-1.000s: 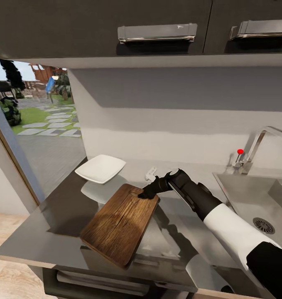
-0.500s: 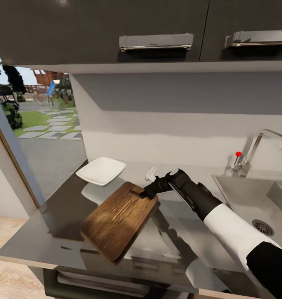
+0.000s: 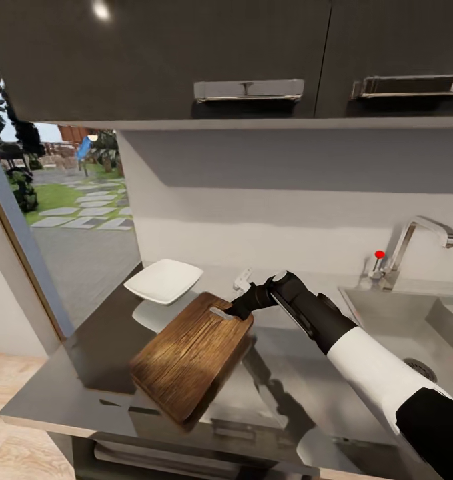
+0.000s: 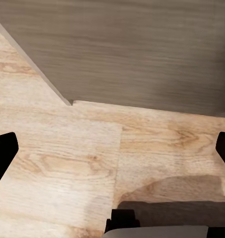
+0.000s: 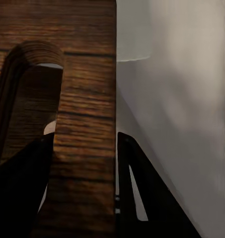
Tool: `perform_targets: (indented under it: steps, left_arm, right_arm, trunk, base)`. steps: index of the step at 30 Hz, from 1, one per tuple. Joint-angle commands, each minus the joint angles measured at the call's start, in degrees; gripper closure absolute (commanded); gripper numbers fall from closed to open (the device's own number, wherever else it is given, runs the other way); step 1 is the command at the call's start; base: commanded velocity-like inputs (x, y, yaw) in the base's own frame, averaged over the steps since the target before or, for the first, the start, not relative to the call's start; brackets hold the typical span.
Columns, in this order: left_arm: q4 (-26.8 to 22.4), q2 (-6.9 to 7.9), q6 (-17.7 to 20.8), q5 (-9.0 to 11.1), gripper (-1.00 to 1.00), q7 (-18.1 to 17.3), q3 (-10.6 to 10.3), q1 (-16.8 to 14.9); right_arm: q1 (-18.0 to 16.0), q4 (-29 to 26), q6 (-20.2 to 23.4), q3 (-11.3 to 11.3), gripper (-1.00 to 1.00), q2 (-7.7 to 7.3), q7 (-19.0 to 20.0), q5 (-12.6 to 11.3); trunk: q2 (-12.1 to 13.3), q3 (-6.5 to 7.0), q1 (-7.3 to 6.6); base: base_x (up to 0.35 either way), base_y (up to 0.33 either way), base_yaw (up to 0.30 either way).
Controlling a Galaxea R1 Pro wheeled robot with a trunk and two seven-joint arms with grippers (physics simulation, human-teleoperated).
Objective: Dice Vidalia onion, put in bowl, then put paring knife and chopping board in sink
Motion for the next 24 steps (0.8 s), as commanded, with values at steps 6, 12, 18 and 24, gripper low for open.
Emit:
perform_targets:
  steps: [6,12,18,24]
  left_arm:
    - [-0.08,-0.01,-0.06,0.07,-1.00,0.02,0.03,0.02]
    - [-0.08,-0.01,-0.06,0.07,-1.00,0.02,0.03,0.02]
    - [-0.08,-0.01,-0.05,0.07,-1.00,0.02,0.03,0.02]
    - [-0.08,-0.01,0.01,0.07,-1.00,0.02,0.03,0.02]
  right_arm:
    - [-0.05,-0.08,0.27,0.15,1.00,-0.04,0.11,0.01]
    - [-0.05,-0.08,0.27,0.15,1.00,-0.09,0.11,0.00]
    - [-0.05,-0.09,0.27,0.13,1.00,-0.12,0.11,0.00]
    - [-0.05,-0.08,0.22,0.14,1.00,-0.13,0.14,0.00]
  trunk:
    - [2.39,1.58,-1.32]
    - [4.80,3.20,-2.64]
    - [7.21,4.82,-3.96]
    - [9.61,6.44,-5.27]
  base:
    - [0.000,0.000,0.000]
    - [0.000,0.000,0.000]
    - [0.000,0.000,0.000]
    - [0.000,0.000,0.000]
